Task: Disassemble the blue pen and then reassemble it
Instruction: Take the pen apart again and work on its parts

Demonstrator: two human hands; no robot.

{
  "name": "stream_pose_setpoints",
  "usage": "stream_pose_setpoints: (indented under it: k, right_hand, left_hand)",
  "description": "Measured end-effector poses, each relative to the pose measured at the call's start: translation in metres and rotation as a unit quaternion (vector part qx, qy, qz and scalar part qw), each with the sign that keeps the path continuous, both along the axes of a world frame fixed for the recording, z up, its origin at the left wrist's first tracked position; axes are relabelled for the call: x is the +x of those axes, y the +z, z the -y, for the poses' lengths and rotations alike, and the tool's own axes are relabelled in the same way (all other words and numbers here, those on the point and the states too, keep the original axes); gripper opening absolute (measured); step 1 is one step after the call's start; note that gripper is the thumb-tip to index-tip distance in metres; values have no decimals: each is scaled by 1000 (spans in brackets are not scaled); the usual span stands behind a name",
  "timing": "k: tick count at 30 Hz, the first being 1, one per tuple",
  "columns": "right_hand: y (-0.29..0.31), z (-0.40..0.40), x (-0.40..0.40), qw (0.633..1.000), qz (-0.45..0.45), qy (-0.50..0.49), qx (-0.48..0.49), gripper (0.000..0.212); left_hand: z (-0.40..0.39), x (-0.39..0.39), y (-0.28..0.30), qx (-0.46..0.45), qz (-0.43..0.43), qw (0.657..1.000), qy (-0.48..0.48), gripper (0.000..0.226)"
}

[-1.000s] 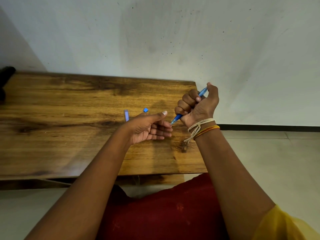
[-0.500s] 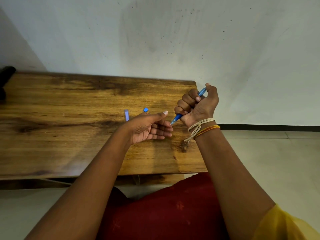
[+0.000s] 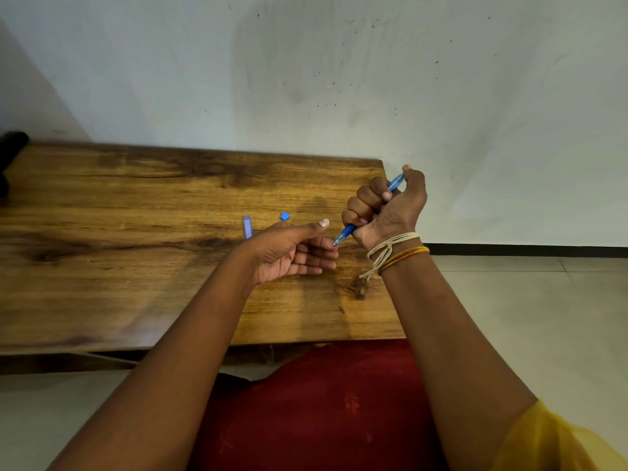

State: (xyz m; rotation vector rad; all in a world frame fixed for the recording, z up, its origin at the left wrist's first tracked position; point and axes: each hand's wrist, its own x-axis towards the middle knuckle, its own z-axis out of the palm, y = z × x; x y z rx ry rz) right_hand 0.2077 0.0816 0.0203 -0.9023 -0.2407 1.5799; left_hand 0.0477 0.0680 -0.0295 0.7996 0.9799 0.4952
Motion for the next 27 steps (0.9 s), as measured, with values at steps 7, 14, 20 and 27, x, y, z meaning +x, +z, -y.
stream_pose_setpoints:
  k: [7,14,20,27]
  right_hand:
    - [1,0,-1,1000,-15,4,-7,59]
    - [1,0,1,1000,-21,-3,-17,57]
    - [0,-1,0,1000,-23,-5,-18,58]
    - [-3,-1,1,1000,-19,-8,-23,59]
  left_hand:
    - [0,-1,2,2,-3,1000,4,34]
    - [0,0,3,1,-5,1000,1,33]
    - [0,-1,3,2,-10,1000,-2,34]
    - [0,-1,2,12,-6,1000,-8,30]
